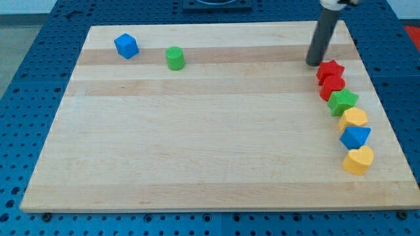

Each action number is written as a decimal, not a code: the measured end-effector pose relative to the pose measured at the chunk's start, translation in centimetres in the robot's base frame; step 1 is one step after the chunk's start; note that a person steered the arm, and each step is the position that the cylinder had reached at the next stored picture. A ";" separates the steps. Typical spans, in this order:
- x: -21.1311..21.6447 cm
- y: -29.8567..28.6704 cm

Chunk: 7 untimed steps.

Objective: Slide the green circle slightly right

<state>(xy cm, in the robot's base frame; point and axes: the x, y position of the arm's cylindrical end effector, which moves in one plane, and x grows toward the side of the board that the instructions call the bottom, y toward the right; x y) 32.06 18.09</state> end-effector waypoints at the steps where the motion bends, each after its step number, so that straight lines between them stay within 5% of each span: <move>1: -1.1 -5.6; 4: 4.0 -14.1; 7: 2.9 -33.7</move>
<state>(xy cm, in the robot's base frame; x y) 34.95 -15.65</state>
